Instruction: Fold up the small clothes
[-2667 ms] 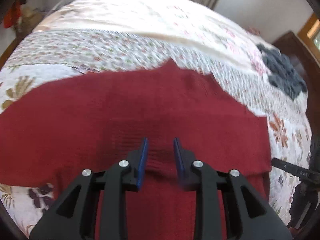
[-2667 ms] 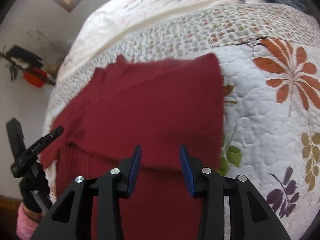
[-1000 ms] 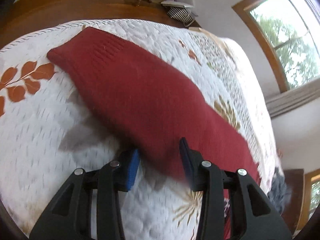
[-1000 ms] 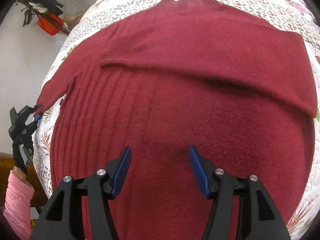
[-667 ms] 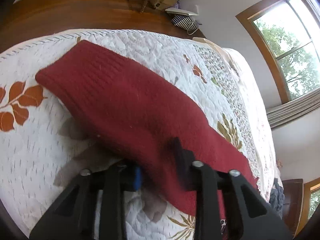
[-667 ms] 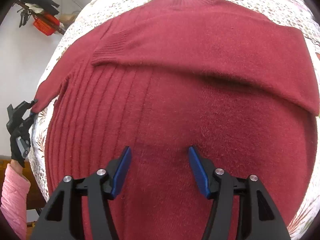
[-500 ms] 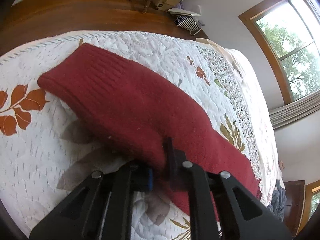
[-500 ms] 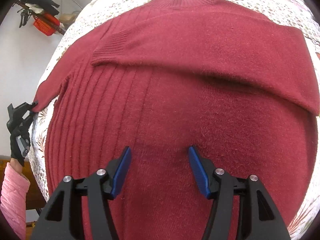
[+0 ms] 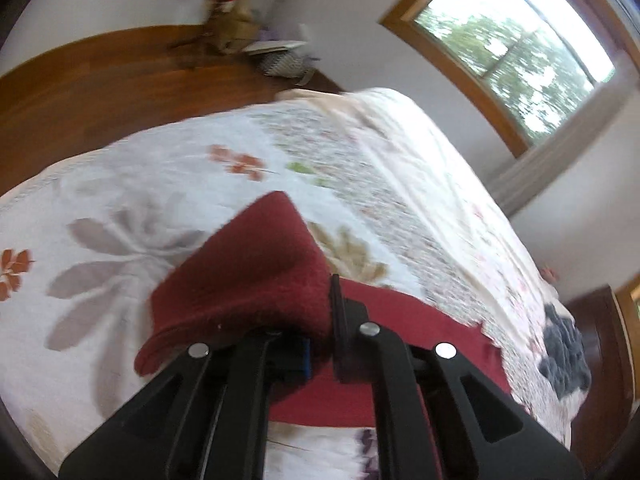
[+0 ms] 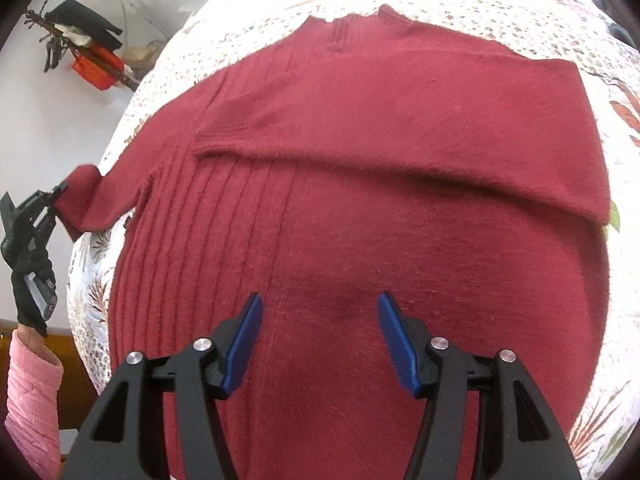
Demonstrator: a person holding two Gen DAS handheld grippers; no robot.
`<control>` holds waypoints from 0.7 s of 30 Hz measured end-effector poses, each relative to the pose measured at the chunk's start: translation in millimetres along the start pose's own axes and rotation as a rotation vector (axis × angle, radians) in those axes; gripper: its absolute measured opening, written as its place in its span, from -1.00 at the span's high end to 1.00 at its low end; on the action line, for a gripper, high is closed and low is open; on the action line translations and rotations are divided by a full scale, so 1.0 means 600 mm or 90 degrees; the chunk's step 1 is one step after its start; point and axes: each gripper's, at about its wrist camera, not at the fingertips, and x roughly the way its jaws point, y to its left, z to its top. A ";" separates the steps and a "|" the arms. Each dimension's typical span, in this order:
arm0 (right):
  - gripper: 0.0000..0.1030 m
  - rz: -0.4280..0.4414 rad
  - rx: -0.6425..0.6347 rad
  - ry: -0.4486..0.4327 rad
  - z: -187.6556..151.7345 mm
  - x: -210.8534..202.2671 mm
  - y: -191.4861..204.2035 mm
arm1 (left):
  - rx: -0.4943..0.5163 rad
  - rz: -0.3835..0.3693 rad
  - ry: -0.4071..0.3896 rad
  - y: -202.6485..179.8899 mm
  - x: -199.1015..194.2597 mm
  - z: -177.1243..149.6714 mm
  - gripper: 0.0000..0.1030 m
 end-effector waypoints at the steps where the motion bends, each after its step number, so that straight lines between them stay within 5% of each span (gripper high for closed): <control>1: -0.17 0.001 0.002 -0.002 0.000 -0.004 -0.003 | 0.011 -0.015 0.005 -0.024 0.004 -0.006 0.91; 13: -0.17 0.005 0.028 -0.019 -0.004 -0.024 -0.044 | 0.069 -0.124 0.066 -0.223 0.070 -0.108 0.91; 21: -0.17 0.012 0.038 -0.020 -0.008 -0.019 -0.063 | 0.085 -0.144 0.123 -0.288 0.122 -0.194 0.90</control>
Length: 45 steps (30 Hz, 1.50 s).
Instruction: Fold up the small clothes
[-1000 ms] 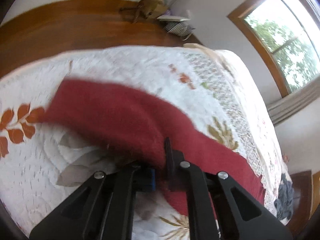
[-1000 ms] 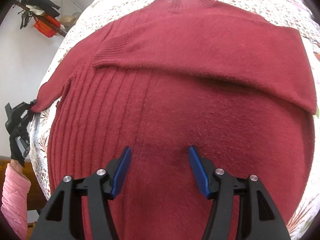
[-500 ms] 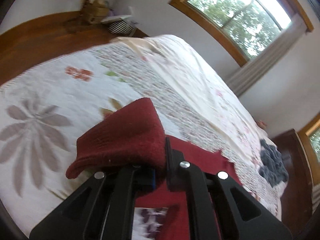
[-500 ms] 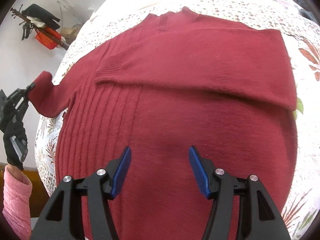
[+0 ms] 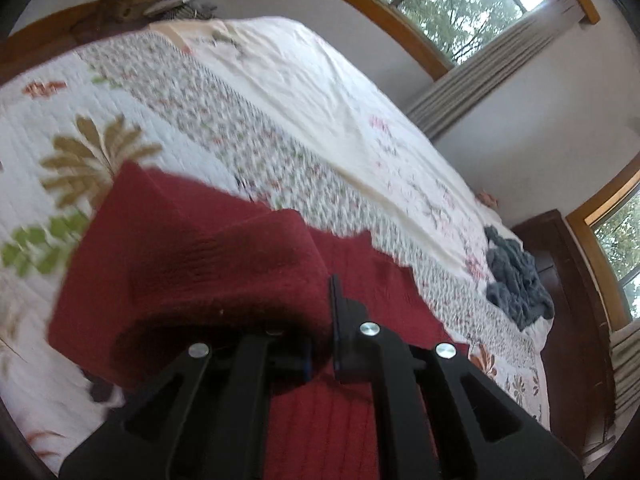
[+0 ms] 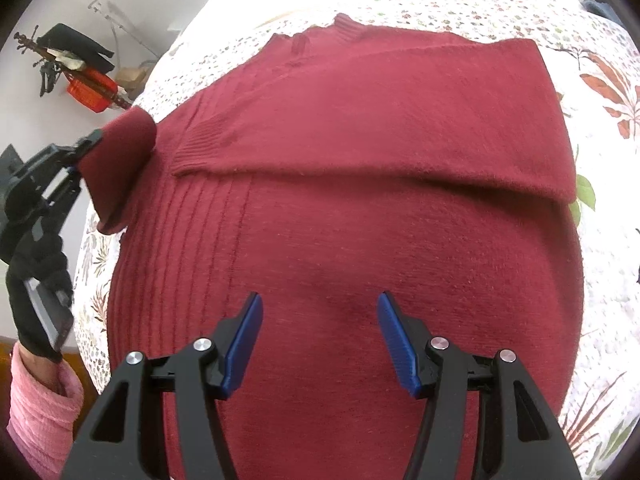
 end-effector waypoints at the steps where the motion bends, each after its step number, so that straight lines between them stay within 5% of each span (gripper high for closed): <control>1: -0.17 0.001 0.001 0.001 -0.001 0.002 -0.002 | 0.003 0.004 0.010 -0.001 0.013 -0.012 0.90; 13: -0.19 0.008 0.011 0.012 -0.005 0.025 -0.010 | -0.007 0.039 0.092 0.048 0.098 -0.090 0.84; 22: -0.19 0.003 0.009 0.014 -0.005 0.023 -0.008 | -0.007 0.012 0.138 0.039 0.034 -0.125 0.65; 27: -0.20 0.001 0.009 0.015 -0.003 0.026 -0.004 | 0.008 -0.005 0.078 0.016 -0.031 -0.101 0.65; 31: -0.20 0.007 0.005 0.017 -0.003 0.028 0.006 | 0.033 0.008 0.045 -0.004 -0.019 -0.062 0.64; 37: -0.21 0.008 0.001 0.022 -0.003 0.035 0.011 | -0.016 0.042 0.126 0.050 0.066 -0.066 0.65; 45: -0.26 0.000 -0.003 0.030 0.004 0.048 0.018 | -0.008 0.034 0.138 0.079 0.084 -0.084 0.71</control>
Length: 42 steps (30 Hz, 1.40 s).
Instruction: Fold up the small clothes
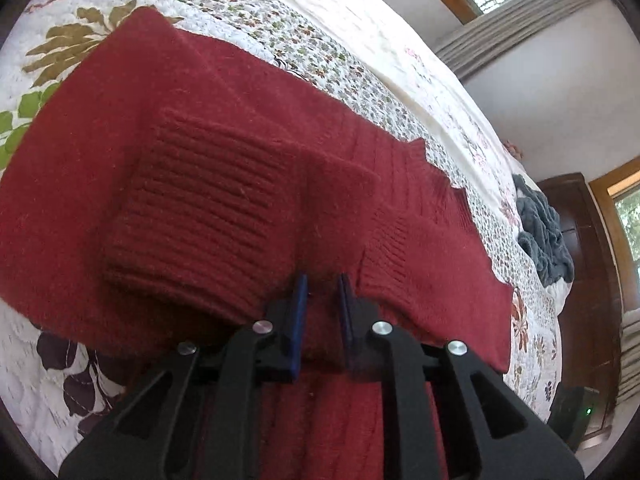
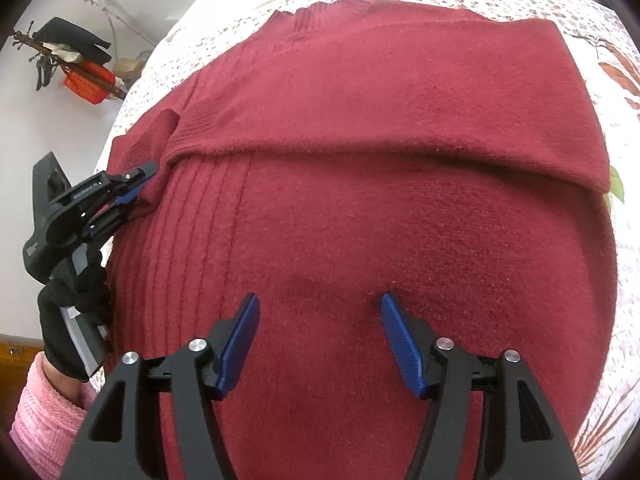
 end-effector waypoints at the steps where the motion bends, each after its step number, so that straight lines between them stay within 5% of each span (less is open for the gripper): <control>1: -0.26 -0.003 0.001 0.001 0.001 0.001 0.002 | 0.004 0.000 0.006 -0.001 -0.002 0.002 0.71; 4: -0.26 -0.004 -0.002 -0.001 0.013 -0.004 0.017 | 0.022 0.002 0.001 -0.011 -0.028 0.012 0.69; 7: -0.26 0.008 -0.024 -0.005 0.037 -0.010 0.049 | 0.070 0.011 -0.056 -0.022 -0.086 0.030 0.51; 11: -0.26 0.045 -0.054 -0.001 0.086 0.001 0.112 | 0.059 0.034 -0.086 0.010 -0.140 0.062 0.44; 22: -0.23 0.119 -0.032 0.091 0.195 0.158 0.259 | 0.018 0.070 -0.105 0.093 -0.189 0.082 0.44; 26: 0.37 0.114 -0.043 0.098 0.194 0.180 0.275 | 0.014 0.071 -0.102 0.103 -0.189 0.086 0.44; 30: 0.78 0.125 -0.074 0.073 0.194 0.148 0.287 | 0.018 0.069 -0.102 0.098 -0.186 0.088 0.40; 34: 0.81 0.154 -0.092 0.024 0.202 0.076 0.282 | 0.030 0.059 -0.100 0.074 -0.176 0.090 0.39; 42: 0.81 0.094 -0.096 -0.063 0.217 -0.050 0.192 | 0.088 0.070 -0.075 -0.001 -0.119 0.081 0.39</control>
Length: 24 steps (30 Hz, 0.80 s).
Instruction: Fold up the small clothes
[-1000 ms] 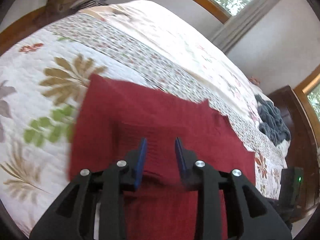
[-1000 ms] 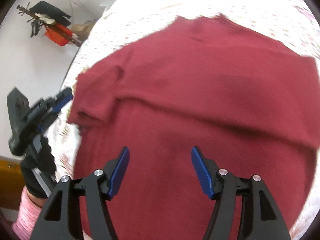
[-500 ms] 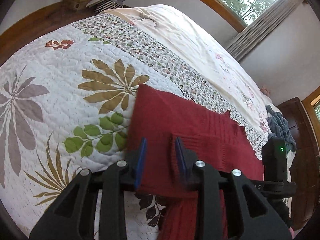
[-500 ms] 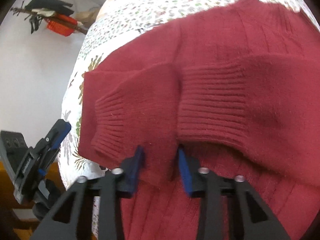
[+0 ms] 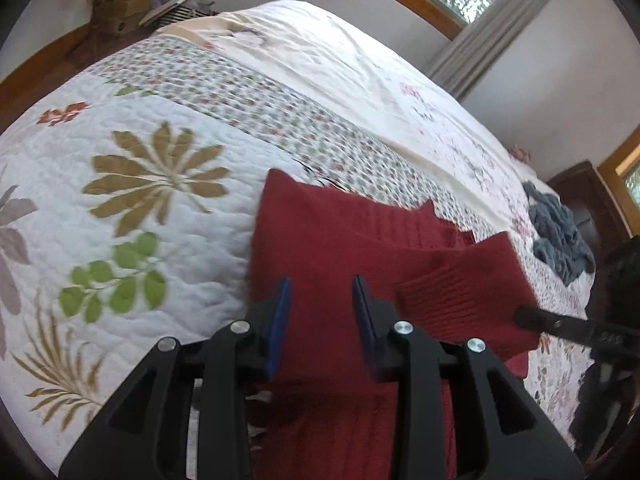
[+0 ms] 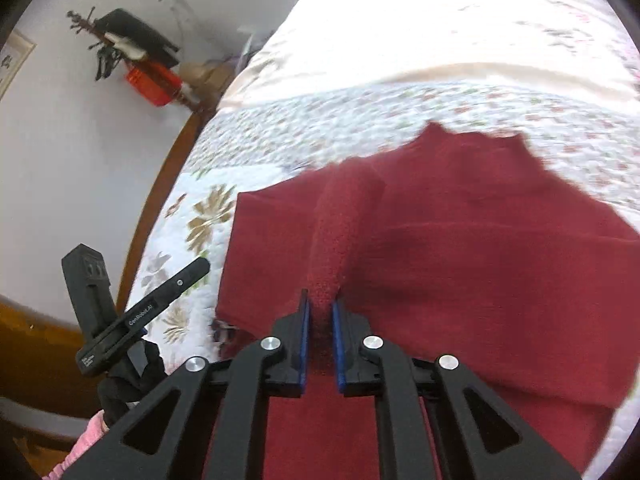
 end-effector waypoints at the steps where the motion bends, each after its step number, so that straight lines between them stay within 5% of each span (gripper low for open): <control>1: 0.81 -0.010 0.005 -0.004 -0.001 -0.008 -0.016 | 0.009 0.005 0.006 -0.012 0.011 -0.002 0.39; 15: 0.80 -0.059 0.125 0.060 -0.058 0.073 -0.182 | 0.075 0.097 0.070 -0.038 0.118 -0.027 0.40; 20: 0.74 -0.064 0.130 0.067 -0.060 0.075 -0.185 | 0.080 0.098 0.070 -0.038 0.122 -0.028 0.40; 24: 0.45 -0.136 0.078 0.046 -0.051 0.042 -0.148 | 0.074 0.092 0.071 -0.041 0.110 -0.023 0.40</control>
